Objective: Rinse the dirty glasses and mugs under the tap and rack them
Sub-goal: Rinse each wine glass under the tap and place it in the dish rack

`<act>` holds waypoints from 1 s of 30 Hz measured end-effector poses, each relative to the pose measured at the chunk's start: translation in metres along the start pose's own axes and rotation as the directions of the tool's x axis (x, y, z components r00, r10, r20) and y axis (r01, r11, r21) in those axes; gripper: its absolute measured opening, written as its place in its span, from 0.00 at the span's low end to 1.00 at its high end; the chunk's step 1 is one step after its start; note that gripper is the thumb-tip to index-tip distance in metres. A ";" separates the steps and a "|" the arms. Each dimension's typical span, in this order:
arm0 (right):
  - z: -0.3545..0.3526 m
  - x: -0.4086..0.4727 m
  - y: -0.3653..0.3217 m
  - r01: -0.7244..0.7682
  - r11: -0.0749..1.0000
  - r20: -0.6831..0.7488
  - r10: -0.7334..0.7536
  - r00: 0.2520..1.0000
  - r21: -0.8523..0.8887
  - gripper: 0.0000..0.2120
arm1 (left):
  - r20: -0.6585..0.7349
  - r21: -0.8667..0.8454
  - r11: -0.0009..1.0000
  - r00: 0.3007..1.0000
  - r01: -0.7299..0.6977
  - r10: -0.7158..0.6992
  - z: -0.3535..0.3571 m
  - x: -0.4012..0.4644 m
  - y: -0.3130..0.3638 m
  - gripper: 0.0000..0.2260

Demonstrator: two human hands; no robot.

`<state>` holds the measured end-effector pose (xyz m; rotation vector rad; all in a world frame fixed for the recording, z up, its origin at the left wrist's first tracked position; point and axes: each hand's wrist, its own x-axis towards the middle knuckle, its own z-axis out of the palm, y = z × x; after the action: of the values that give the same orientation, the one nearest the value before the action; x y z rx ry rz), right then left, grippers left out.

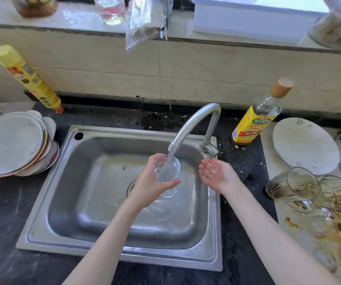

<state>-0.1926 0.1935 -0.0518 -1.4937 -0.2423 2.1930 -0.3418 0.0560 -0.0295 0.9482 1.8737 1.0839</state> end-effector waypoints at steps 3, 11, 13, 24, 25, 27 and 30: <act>0.000 -0.002 -0.004 -0.004 0.999 0.018 0.003 1.000 0.044 0.07 | 0.000 -0.008 1.000 1.000 0.003 -0.003 -0.001 -0.001 0.001 0.30; 0.005 -0.009 -0.023 -0.073 0.988 0.050 0.067 0.997 0.138 0.10 | 0.001 -0.006 1.000 1.000 -0.026 0.026 -0.003 -0.003 0.014 0.28; 0.003 -0.009 -0.029 -0.081 0.984 0.075 0.070 0.995 0.159 0.11 | 0.005 0.005 1.000 1.000 -0.024 0.024 -0.003 -0.002 0.018 0.28; -0.009 -0.023 -0.017 0.117 0.946 0.102 -0.090 0.991 -0.303 0.11 | -0.254 -0.150 0.978 0.951 0.144 -0.179 -0.003 0.007 0.024 0.26; -0.013 -0.031 -0.006 0.108 0.915 0.132 -0.061 0.989 -0.389 0.12 | -0.265 -0.227 0.958 0.936 0.175 -0.233 -0.004 0.008 0.021 0.26; -0.017 -0.045 0.020 0.048 0.852 0.194 0.064 0.979 -0.522 0.13 | -0.277 -0.357 0.904 0.898 0.234 -0.342 -0.004 0.005 0.013 0.25; -0.014 -0.051 0.061 -0.077 0.812 0.182 0.221 0.958 -0.579 0.15 | -0.256 -0.451 0.836 0.853 0.311 -0.455 0.001 -0.003 -0.001 0.23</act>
<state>-0.1823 0.1139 -0.0389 -1.5660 -0.9696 2.5750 -0.3395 0.0529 -0.0302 0.1218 1.9063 1.3648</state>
